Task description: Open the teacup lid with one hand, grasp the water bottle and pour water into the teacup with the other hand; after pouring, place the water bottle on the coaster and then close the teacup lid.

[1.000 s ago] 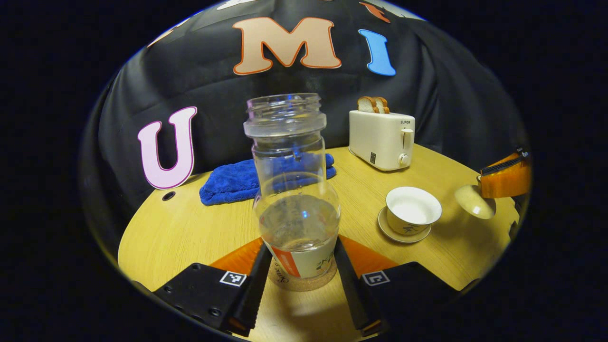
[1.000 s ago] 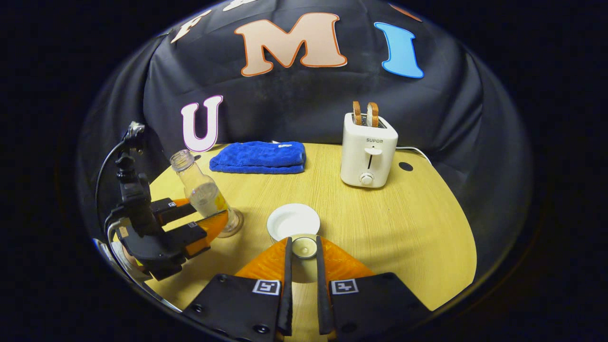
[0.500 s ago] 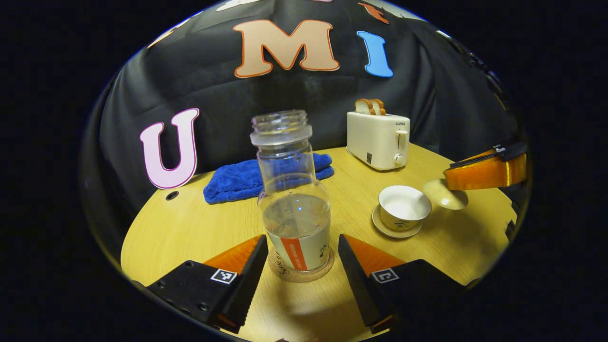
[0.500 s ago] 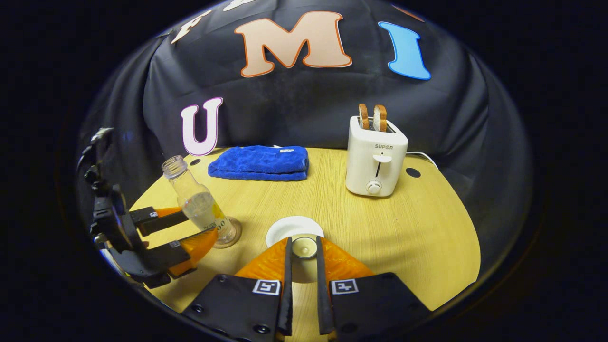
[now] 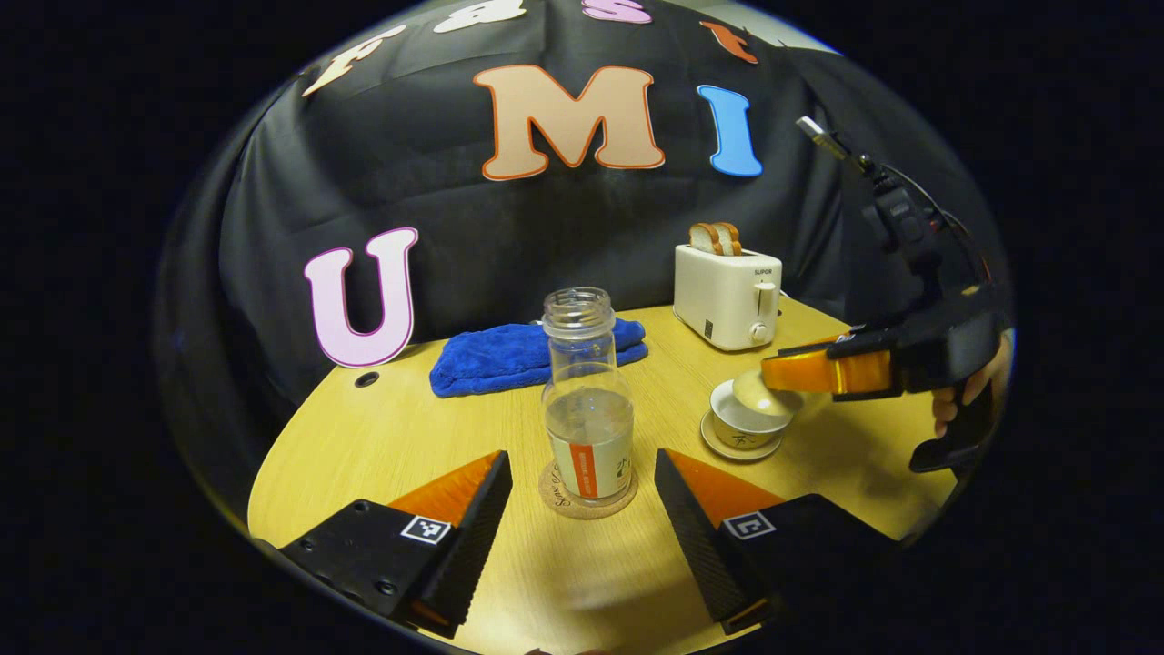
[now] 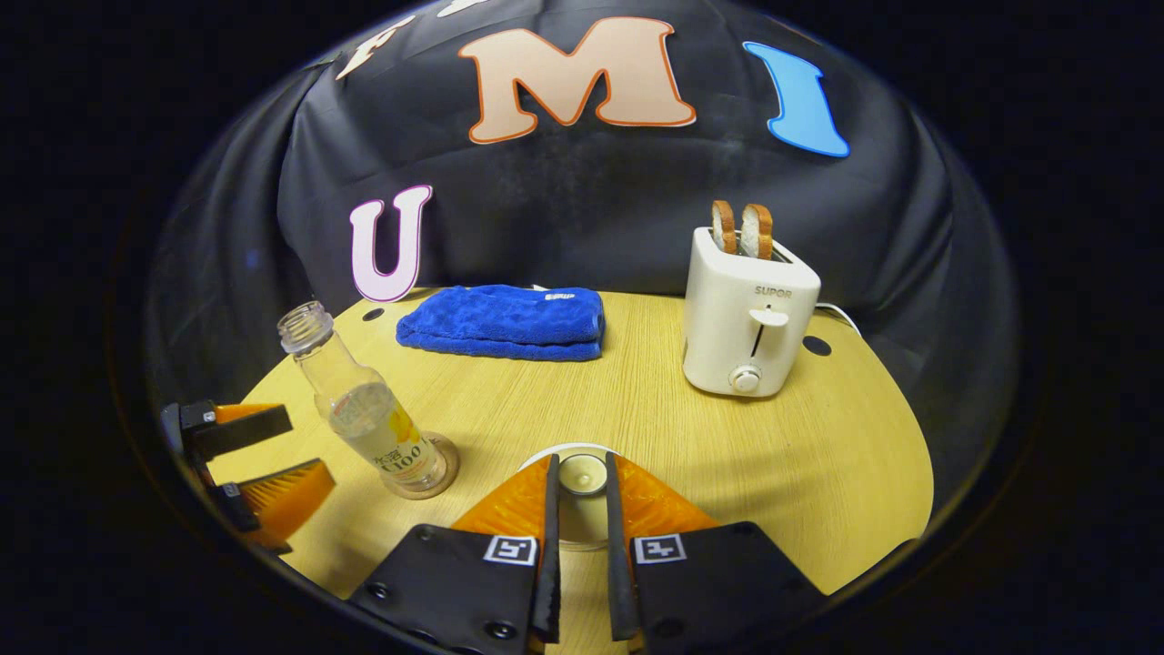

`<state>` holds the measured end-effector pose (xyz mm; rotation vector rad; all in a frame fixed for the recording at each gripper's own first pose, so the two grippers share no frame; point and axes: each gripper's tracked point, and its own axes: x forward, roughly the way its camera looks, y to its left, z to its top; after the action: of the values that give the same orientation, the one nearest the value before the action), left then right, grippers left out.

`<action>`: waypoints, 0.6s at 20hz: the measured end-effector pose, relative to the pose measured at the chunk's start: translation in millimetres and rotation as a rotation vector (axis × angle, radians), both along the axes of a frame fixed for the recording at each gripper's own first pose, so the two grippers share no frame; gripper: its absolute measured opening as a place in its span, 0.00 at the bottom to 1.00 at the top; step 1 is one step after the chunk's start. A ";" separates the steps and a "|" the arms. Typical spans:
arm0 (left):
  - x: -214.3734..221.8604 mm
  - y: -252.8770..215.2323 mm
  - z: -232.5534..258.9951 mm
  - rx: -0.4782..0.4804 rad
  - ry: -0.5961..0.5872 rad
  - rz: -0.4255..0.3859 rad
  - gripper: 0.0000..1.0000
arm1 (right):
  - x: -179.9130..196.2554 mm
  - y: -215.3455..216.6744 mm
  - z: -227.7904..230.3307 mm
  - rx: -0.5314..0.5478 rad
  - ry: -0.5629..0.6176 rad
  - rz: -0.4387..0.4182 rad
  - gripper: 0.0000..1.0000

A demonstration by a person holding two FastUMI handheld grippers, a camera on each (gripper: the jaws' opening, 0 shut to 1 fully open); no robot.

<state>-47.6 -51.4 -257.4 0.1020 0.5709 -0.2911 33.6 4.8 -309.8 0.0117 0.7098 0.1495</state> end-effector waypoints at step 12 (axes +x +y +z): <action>-7.4 32.9 34.6 0.037 -0.051 0.071 0.92 | 4.7 10.3 -20.2 -0.036 -0.007 0.031 0.25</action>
<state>-55.0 -18.5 -222.8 0.1242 0.5286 -0.2089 38.3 15.1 -330.0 -0.0342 0.7053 0.1659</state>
